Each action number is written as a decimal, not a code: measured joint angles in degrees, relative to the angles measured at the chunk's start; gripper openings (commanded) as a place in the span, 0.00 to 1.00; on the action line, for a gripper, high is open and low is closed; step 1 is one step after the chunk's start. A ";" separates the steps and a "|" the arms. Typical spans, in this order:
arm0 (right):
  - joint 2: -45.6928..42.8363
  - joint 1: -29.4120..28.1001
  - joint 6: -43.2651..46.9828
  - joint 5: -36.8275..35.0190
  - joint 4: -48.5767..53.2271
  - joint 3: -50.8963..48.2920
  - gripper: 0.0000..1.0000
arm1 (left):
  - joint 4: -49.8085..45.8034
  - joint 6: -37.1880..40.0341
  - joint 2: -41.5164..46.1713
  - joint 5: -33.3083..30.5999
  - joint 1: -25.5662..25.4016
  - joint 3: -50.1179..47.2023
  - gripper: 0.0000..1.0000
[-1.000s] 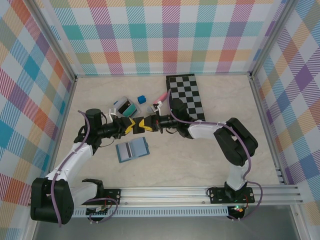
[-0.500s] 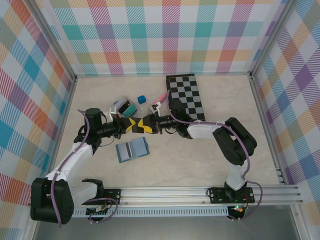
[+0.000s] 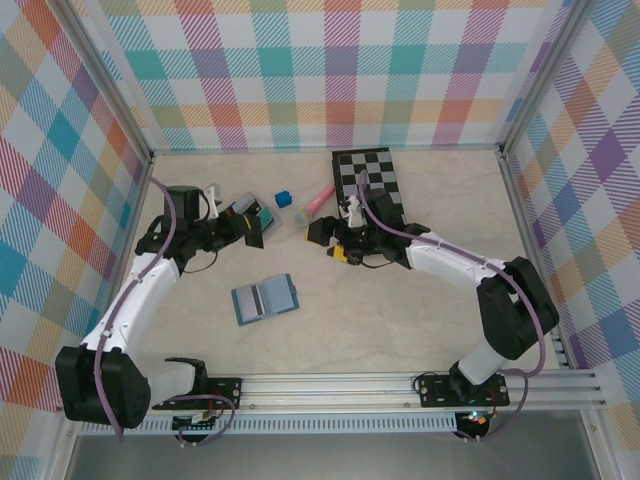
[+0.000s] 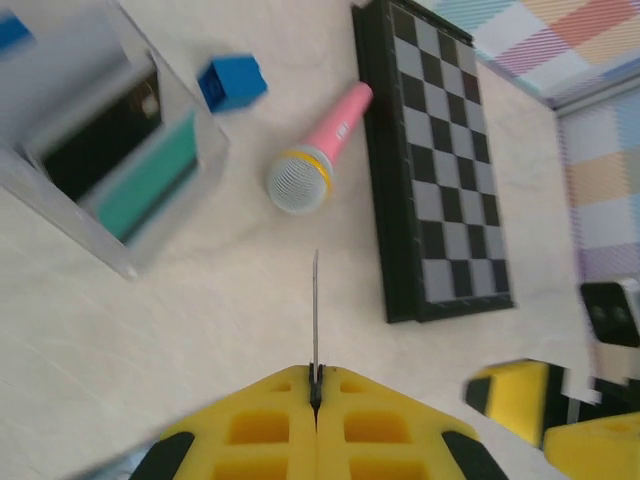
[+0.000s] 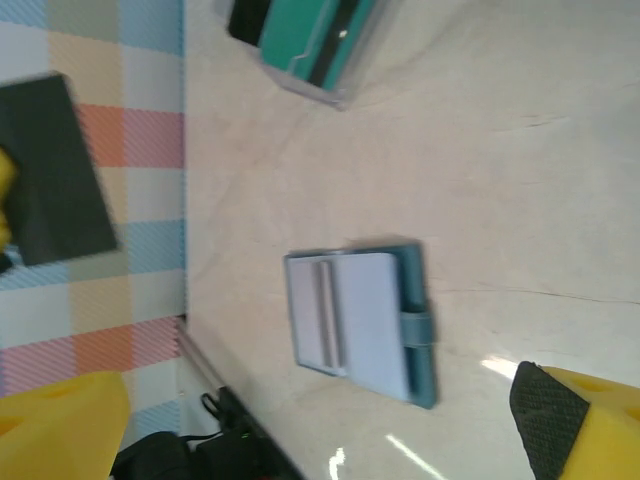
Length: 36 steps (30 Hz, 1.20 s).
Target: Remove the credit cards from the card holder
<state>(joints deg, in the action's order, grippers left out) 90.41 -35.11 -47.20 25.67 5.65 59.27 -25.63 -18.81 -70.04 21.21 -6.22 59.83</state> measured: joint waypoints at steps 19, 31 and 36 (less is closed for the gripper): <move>0.00 5.11 6.12 -0.48 6.12 0.00 1.00 | 4.57 40.87 -24.52 -9.77 0.00 14.08 0.00; 0.90 5.18 5.90 2.67 6.01 0.00 1.00 | 1.38 52.09 -33.38 -9.77 0.00 21.90 0.00; 0.90 5.18 5.90 3.02 6.01 0.00 1.00 | -1.14 55.41 -35.89 -9.77 0.00 23.32 0.00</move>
<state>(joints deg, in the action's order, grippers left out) 91.31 -29.93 -41.30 28.69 11.66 59.27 -26.76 36.60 -105.93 11.44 -6.22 83.15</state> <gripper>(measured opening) 0.999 0.037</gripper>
